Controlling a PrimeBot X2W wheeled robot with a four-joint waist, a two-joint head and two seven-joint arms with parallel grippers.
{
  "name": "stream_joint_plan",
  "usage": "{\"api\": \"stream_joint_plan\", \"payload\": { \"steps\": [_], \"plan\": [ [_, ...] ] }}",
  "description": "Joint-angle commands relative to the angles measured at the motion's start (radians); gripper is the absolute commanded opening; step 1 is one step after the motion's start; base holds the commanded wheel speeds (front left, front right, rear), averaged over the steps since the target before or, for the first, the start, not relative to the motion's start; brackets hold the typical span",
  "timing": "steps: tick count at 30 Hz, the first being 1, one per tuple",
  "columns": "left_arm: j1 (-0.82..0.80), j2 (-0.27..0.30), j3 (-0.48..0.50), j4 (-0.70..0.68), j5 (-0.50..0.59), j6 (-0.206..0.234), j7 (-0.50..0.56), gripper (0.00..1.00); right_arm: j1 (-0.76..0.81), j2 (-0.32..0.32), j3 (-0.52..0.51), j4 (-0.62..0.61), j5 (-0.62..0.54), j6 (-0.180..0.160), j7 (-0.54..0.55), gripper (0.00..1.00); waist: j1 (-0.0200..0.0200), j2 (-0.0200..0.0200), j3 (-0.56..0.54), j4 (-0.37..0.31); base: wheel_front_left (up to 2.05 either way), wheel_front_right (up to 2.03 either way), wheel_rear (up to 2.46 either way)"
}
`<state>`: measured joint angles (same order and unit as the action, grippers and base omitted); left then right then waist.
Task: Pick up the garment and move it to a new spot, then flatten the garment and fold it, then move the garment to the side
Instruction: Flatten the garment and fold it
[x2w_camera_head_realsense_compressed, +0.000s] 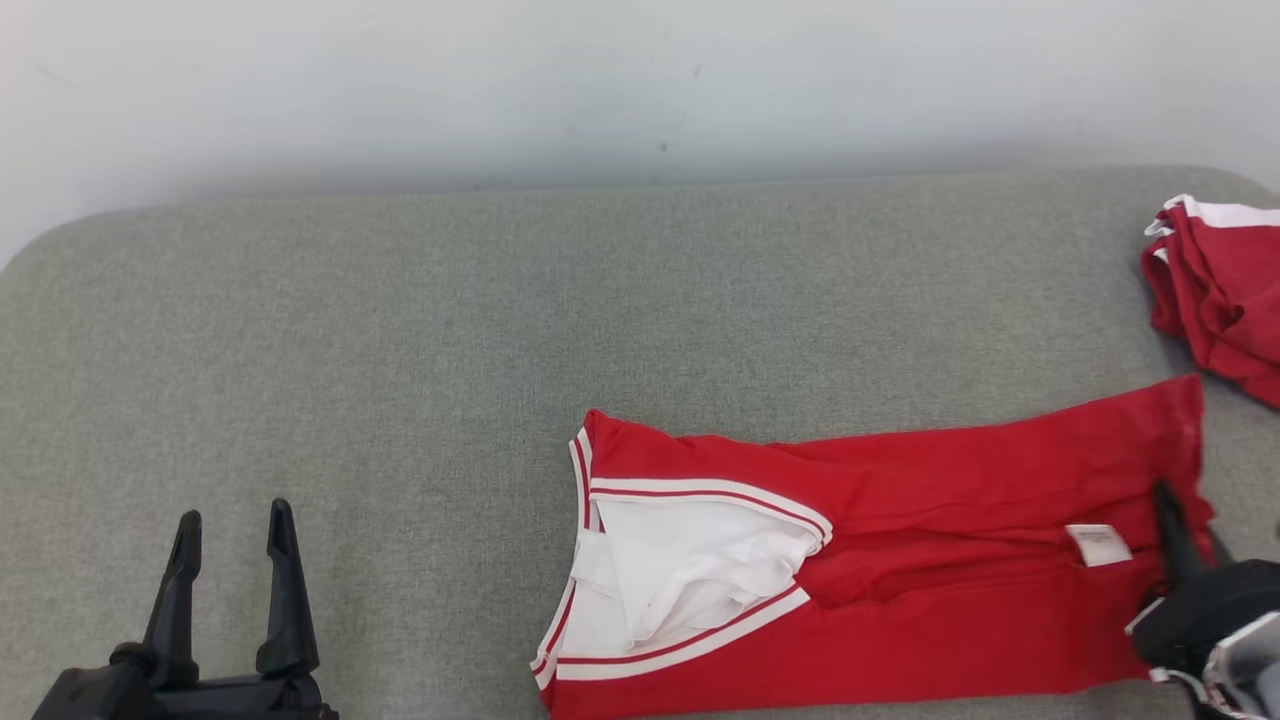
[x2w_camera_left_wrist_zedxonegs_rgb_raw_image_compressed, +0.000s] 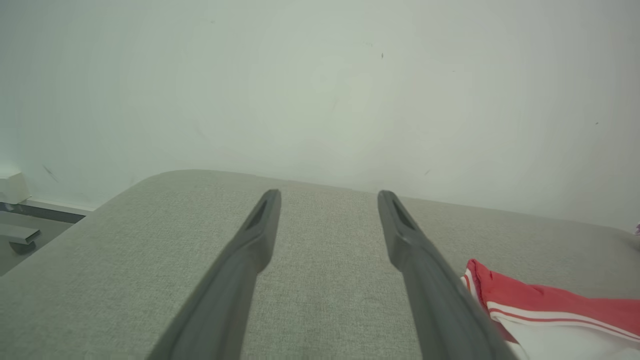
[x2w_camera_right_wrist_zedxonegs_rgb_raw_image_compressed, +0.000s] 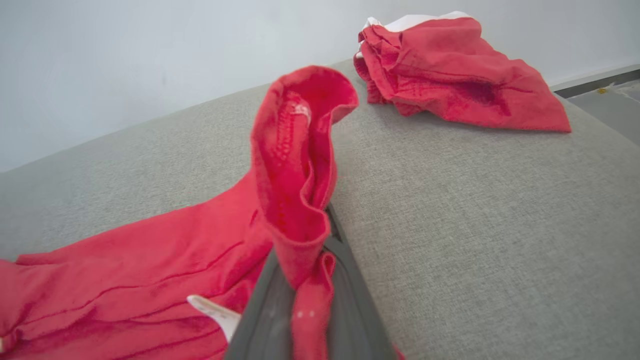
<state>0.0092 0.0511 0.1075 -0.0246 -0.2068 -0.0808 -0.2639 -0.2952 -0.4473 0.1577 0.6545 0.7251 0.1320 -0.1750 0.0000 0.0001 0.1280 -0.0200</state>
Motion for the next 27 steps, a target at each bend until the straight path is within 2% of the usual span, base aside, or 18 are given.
{"api": "stream_joint_plan", "payload": {
  "steps": [1,10,19,20,27],
  "plan": [
    [0.010,-0.001,-0.002,0.001,-0.005,0.002,0.000,1.00,0.011,0.015,0.012,-0.015,-0.009,-0.003,0.003,0.00,0.0000,-0.0001,-0.010,-0.005,0.00,0.00,0.00],
    [0.022,-0.001,-0.012,0.012,-0.007,0.007,0.000,1.00,0.048,0.114,0.105,-0.171,-0.052,-0.003,0.033,0.00,0.0000,-0.0001,-0.034,-0.001,0.00,0.00,0.00],
    [0.030,-0.001,-0.026,0.023,-0.013,0.007,0.000,1.00,0.040,0.222,0.177,-0.315,-0.107,-0.003,0.098,0.00,0.0000,-0.0001,-0.032,0.050,0.00,0.00,0.00],
    [0.032,-0.001,-0.028,0.028,-0.013,0.005,0.000,1.00,0.035,0.248,0.199,-0.329,-0.113,-0.002,0.112,0.00,0.0000,-0.0001,-0.030,0.063,0.00,0.00,0.00],
    [0.015,-0.001,-0.041,0.042,-0.018,0.001,0.000,1.00,0.009,0.329,0.273,-0.325,-0.130,-0.003,0.131,0.00,0.0000,-0.0001,-0.021,0.103,0.00,0.00,0.00]
  ]
}}
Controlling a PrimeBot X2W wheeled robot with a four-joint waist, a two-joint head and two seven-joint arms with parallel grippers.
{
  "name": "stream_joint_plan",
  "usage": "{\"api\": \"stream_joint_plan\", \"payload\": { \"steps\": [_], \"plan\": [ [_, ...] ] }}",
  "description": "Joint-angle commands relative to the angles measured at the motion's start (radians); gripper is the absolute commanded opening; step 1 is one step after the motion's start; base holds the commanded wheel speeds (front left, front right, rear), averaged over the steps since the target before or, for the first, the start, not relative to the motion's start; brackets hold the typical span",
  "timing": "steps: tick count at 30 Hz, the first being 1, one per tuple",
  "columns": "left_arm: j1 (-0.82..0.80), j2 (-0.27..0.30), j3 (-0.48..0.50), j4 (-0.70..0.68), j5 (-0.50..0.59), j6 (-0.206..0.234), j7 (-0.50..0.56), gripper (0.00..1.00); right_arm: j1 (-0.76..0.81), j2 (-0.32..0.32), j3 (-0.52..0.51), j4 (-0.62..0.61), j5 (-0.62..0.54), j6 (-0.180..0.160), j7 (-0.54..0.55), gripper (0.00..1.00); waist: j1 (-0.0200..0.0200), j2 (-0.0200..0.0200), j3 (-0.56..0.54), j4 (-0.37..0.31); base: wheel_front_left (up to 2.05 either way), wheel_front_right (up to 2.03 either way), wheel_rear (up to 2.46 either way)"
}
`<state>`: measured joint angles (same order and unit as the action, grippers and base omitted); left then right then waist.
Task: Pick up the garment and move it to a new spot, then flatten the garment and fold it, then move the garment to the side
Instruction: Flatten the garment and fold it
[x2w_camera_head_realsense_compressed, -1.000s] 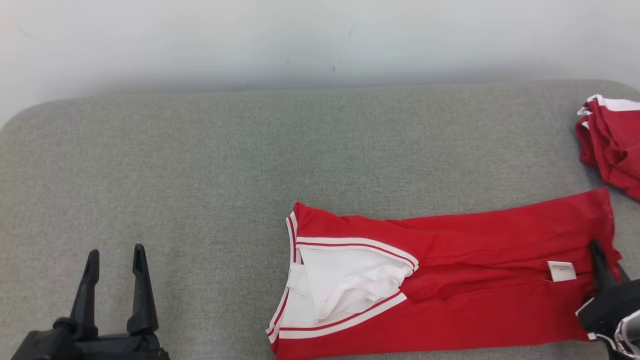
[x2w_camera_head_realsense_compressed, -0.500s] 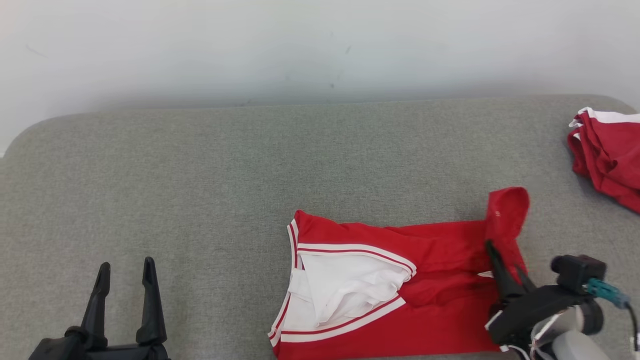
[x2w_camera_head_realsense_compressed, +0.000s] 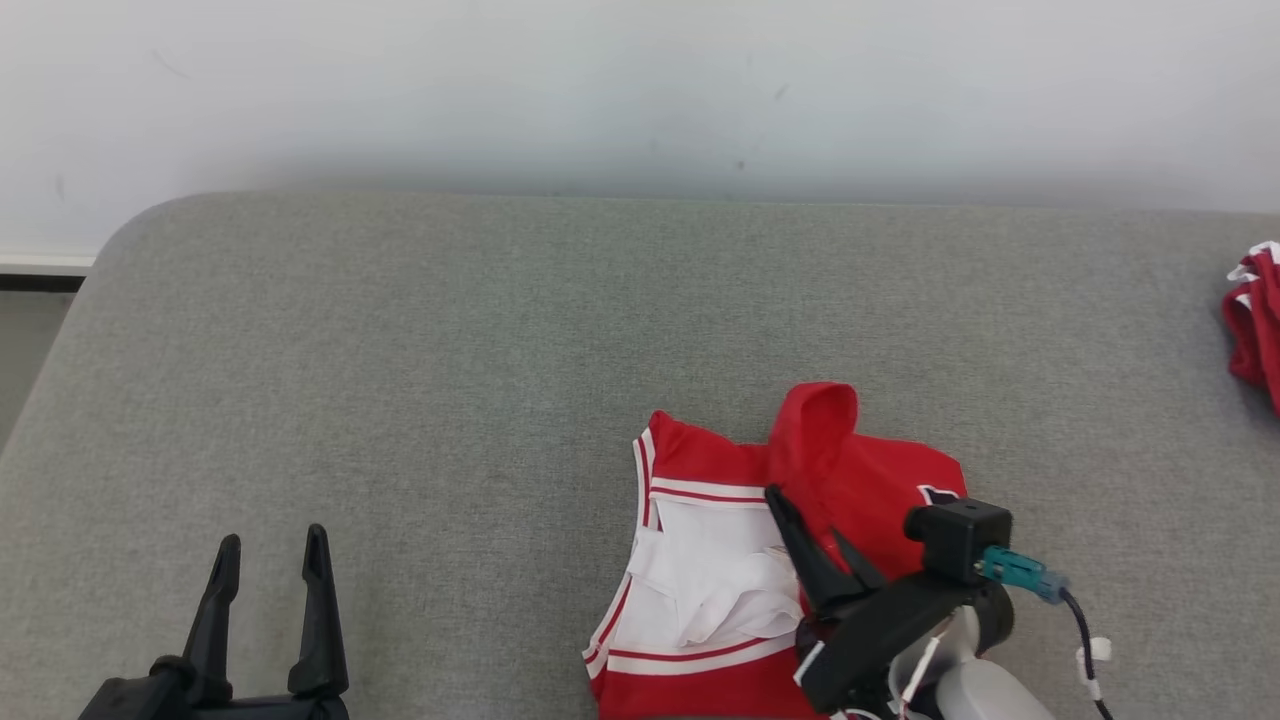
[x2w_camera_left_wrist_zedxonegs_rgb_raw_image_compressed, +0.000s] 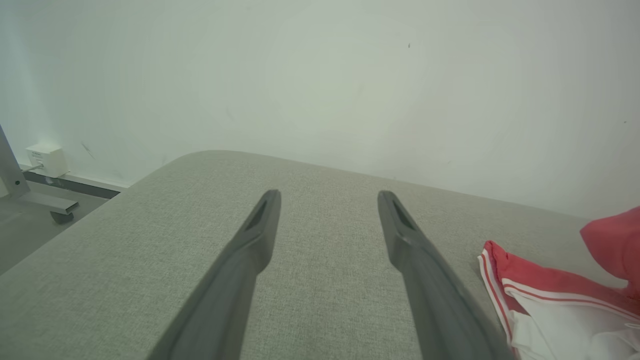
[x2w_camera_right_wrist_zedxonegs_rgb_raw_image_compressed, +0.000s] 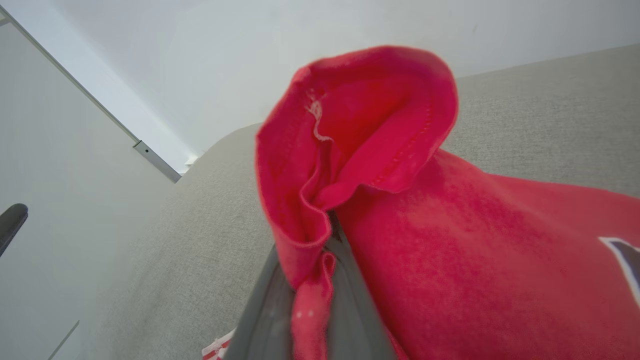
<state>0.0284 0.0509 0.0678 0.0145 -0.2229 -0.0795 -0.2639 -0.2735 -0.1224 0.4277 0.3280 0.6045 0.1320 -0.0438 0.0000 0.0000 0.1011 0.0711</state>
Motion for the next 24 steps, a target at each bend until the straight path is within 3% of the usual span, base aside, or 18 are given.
{"api": "stream_joint_plan", "payload": {
  "steps": [1,8,21,22,23,24],
  "plan": [
    [-0.007,0.000,-0.001,0.005,-0.003,0.000,0.000,1.00,-0.016,0.015,0.015,0.005,-0.008,-0.002,0.000,0.00,0.0000,0.0000,0.008,0.016,0.00,0.00,0.00],
    [-0.025,0.000,-0.016,0.016,-0.007,0.002,0.000,1.00,-0.064,0.056,0.067,0.071,-0.004,-0.002,-0.025,0.00,0.0000,0.0000,0.026,0.040,0.00,0.00,0.00],
    [-0.052,0.000,-0.032,0.030,-0.010,0.002,0.000,1.00,-0.129,0.072,0.125,0.184,0.039,-0.002,-0.075,0.00,0.0000,0.0000,0.052,0.050,0.00,0.00,0.00],
    [-0.054,0.000,-0.034,0.033,-0.008,0.001,0.000,1.00,-0.135,0.073,0.130,0.191,0.042,-0.002,-0.081,0.25,0.0000,0.0000,0.052,0.049,0.00,0.00,0.00],
    [-0.055,0.000,-0.036,0.035,-0.006,0.001,0.000,1.00,-0.140,0.073,0.139,0.197,0.048,-0.002,-0.081,0.94,0.0000,0.0000,0.051,0.047,0.00,0.00,0.00],
    [-0.056,0.000,-0.037,0.037,-0.005,0.002,0.000,1.00,-0.143,0.073,0.145,0.202,0.051,-0.002,-0.089,1.00,0.0000,0.0000,0.050,0.046,0.00,0.00,0.00]
  ]
}}
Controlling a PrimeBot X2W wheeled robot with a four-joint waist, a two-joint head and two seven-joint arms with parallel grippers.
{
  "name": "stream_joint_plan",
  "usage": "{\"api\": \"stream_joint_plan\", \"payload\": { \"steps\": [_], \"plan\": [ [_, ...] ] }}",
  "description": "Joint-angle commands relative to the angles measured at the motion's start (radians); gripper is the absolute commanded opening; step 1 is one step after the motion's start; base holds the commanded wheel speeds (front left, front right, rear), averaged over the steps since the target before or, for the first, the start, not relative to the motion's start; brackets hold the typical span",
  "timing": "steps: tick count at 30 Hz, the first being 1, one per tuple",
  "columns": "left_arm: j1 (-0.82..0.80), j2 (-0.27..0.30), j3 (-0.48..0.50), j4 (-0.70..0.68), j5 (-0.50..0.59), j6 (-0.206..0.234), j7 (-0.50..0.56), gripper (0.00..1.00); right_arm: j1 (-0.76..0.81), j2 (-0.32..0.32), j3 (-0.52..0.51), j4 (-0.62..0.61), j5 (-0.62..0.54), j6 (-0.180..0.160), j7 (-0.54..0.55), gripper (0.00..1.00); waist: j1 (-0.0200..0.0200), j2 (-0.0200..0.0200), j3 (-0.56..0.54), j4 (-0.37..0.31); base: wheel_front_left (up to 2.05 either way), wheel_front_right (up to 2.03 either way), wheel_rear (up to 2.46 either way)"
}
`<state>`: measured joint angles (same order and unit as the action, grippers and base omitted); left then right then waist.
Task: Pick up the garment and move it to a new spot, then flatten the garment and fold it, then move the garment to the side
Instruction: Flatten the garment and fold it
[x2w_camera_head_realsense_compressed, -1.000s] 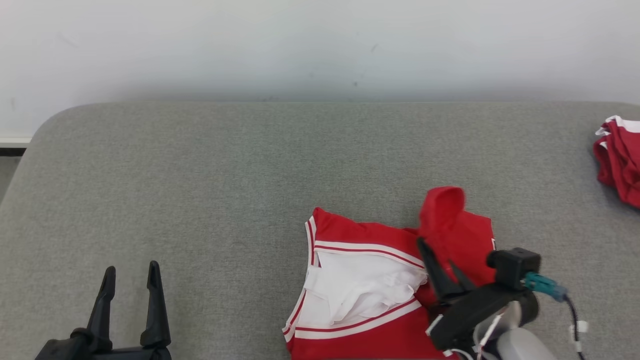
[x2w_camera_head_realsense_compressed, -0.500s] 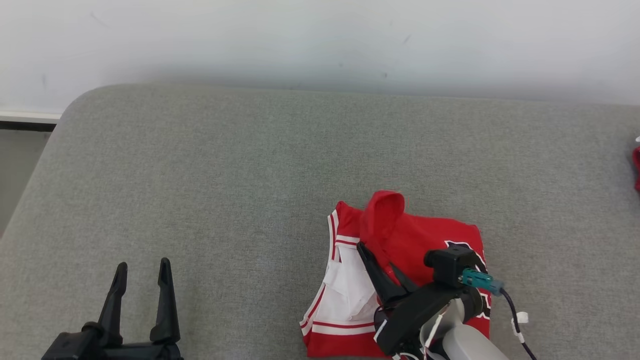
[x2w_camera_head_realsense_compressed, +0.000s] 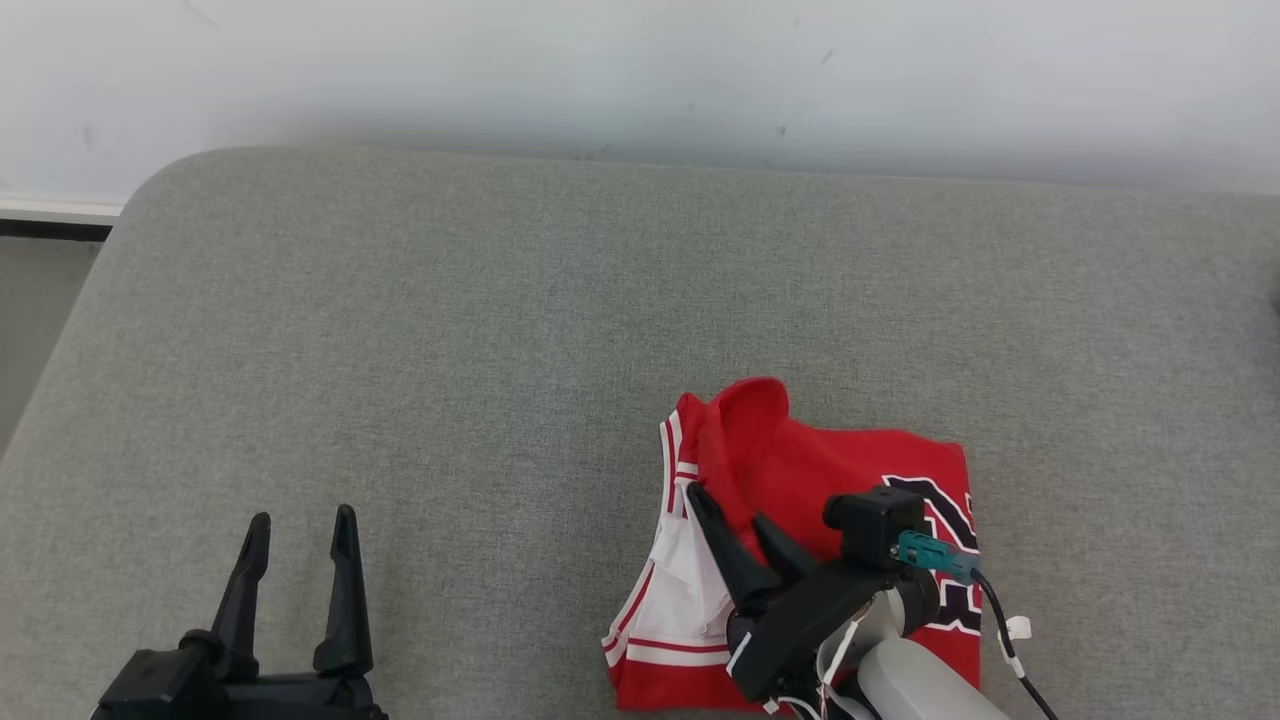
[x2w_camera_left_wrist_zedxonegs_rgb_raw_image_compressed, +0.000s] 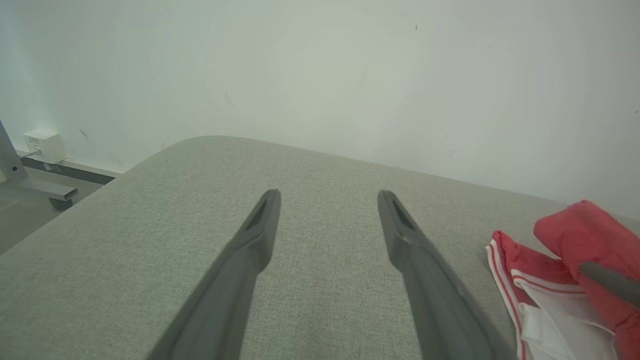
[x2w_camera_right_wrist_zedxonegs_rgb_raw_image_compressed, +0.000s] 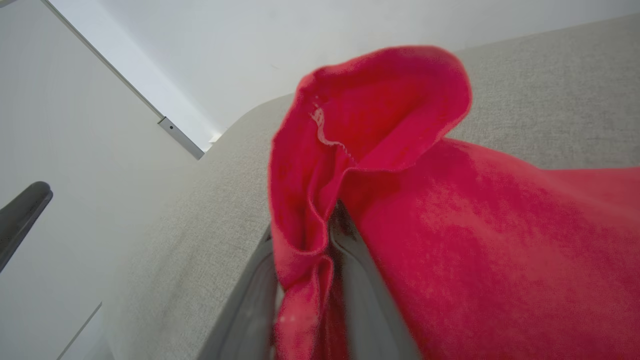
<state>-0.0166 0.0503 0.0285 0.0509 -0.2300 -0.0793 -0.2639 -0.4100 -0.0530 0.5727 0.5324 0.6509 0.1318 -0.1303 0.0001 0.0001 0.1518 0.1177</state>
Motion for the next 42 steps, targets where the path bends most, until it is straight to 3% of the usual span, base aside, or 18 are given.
{"api": "stream_joint_plan", "payload": {
  "steps": [1,5,10,21,27,42],
  "plan": [
    [-0.011,0.000,0.002,0.003,0.003,0.002,0.000,1.00,-0.012,0.003,0.003,0.001,0.001,-0.002,-0.015,1.00,-0.0001,-0.0001,-0.003,-0.003,0.00,0.00,0.00],
    [0.001,0.000,0.010,0.004,0.007,-0.001,0.000,1.00,-0.024,-0.003,-0.008,0.001,-0.016,-0.002,-0.060,1.00,-0.0001,-0.0001,-0.018,-0.015,0.00,0.00,0.00],
    [0.014,0.000,0.015,0.004,0.012,0.001,0.000,1.00,-0.028,-0.063,-0.062,-0.040,-0.040,-0.002,-0.095,1.00,-0.0001,-0.0001,-0.034,-0.038,0.00,0.00,0.00],
    [0.025,0.000,0.035,-0.016,0.039,-0.004,0.000,1.00,0.098,-0.189,-0.282,-0.194,-0.196,-0.002,-0.134,1.00,-0.0001,-0.0001,-0.067,-0.092,0.00,0.00,0.00],
    [0.034,0.001,0.040,-0.028,0.056,-0.008,0.000,1.00,0.197,-0.179,-0.397,-0.279,-0.251,-0.002,-0.134,1.00,-0.0001,-0.0001,-0.088,-0.122,0.00,0.00,0.00],
    [0.076,0.000,0.028,-0.032,0.083,-0.014,0.000,1.00,0.396,-0.101,-0.482,-0.419,-0.388,-0.002,-0.134,1.00,-0.0001,-0.0001,-0.141,-0.158,0.00,0.00,0.00]
  ]
}}
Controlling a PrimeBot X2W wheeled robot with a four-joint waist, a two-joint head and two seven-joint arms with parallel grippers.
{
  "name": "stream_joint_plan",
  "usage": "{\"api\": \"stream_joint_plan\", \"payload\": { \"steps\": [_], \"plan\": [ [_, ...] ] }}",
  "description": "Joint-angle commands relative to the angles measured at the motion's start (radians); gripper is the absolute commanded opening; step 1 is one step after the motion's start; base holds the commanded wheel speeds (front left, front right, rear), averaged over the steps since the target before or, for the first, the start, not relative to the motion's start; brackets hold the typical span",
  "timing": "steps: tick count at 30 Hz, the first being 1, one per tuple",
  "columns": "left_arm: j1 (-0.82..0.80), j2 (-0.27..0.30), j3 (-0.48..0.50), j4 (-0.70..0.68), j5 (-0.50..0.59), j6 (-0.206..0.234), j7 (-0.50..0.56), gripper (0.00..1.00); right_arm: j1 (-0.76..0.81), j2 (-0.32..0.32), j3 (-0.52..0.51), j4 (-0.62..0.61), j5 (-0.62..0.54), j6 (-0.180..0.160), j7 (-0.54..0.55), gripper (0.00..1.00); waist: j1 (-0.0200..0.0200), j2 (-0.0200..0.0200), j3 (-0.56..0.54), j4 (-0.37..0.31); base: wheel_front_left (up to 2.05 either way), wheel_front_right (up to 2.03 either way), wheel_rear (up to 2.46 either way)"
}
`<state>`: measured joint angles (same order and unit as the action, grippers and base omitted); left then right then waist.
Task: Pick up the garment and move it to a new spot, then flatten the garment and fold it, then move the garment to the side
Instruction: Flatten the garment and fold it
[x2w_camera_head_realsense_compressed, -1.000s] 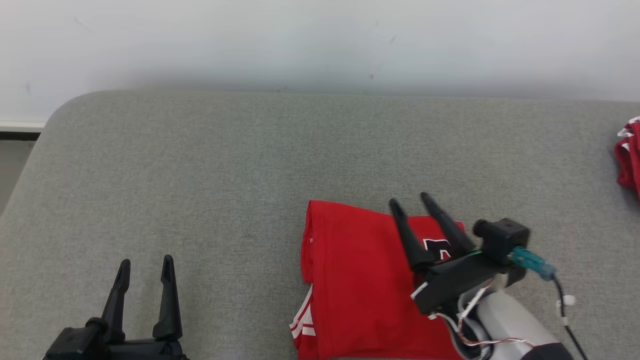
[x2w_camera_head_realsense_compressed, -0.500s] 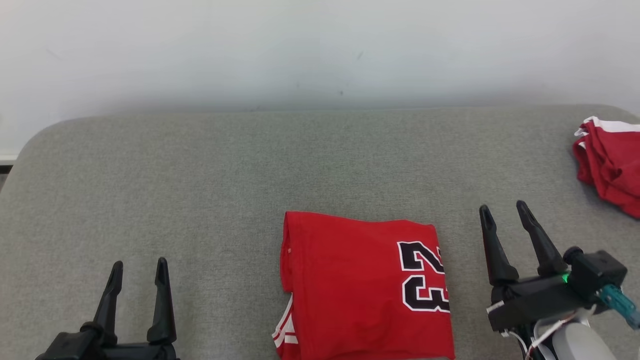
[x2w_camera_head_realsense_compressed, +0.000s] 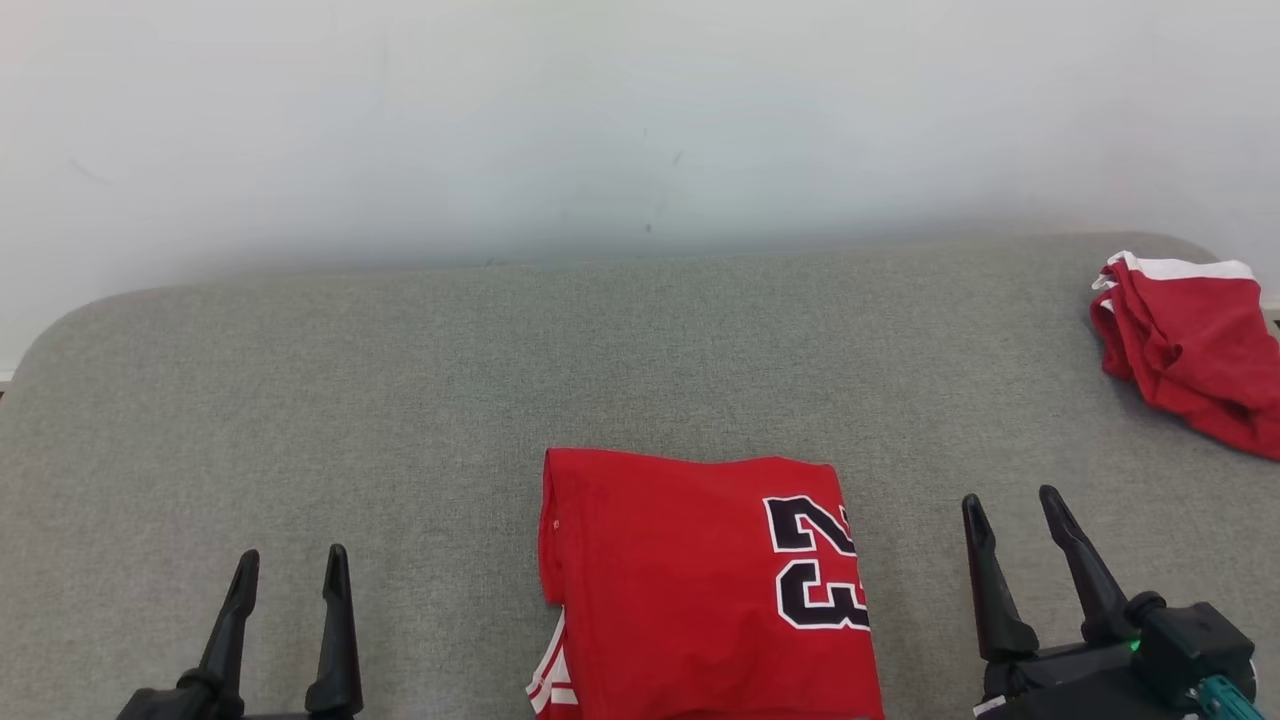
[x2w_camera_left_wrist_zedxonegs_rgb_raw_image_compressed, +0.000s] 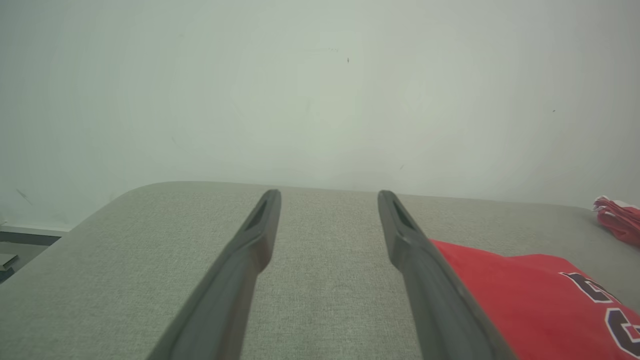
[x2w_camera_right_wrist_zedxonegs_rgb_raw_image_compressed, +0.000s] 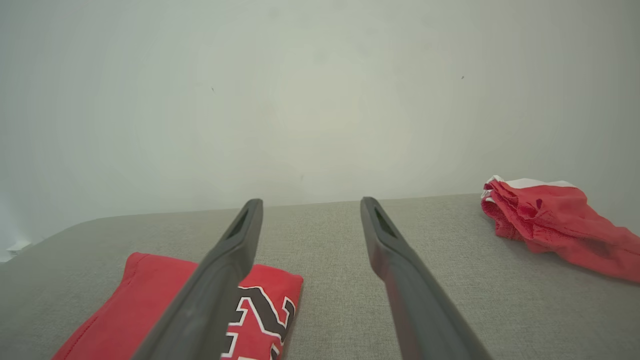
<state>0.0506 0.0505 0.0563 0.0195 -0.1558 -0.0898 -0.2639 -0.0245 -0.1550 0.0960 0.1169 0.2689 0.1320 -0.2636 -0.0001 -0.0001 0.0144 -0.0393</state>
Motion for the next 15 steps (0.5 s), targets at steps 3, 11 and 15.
{"api": "stream_joint_plan", "payload": {
  "steps": [3,11,15],
  "plan": [
    [0.027,0.000,-0.003,0.004,0.010,-0.003,0.000,1.00,0.033,0.011,-0.028,-0.019,-0.020,-0.003,0.000,1.00,0.0001,0.0001,-0.011,-0.001,0.00,0.00,0.00],
    [0.056,0.000,-0.002,0.012,0.021,-0.004,0.000,1.00,0.073,0.032,-0.064,-0.058,-0.041,-0.003,0.034,1.00,0.0001,0.0001,-0.027,0.008,0.00,0.00,0.00],
    [0.061,0.000,-0.005,0.019,0.020,-0.004,0.000,1.00,0.088,0.044,-0.070,-0.071,-0.055,-0.003,0.051,1.00,0.0001,0.0001,-0.030,0.014,0.00,0.00,0.00]
  ]
}}
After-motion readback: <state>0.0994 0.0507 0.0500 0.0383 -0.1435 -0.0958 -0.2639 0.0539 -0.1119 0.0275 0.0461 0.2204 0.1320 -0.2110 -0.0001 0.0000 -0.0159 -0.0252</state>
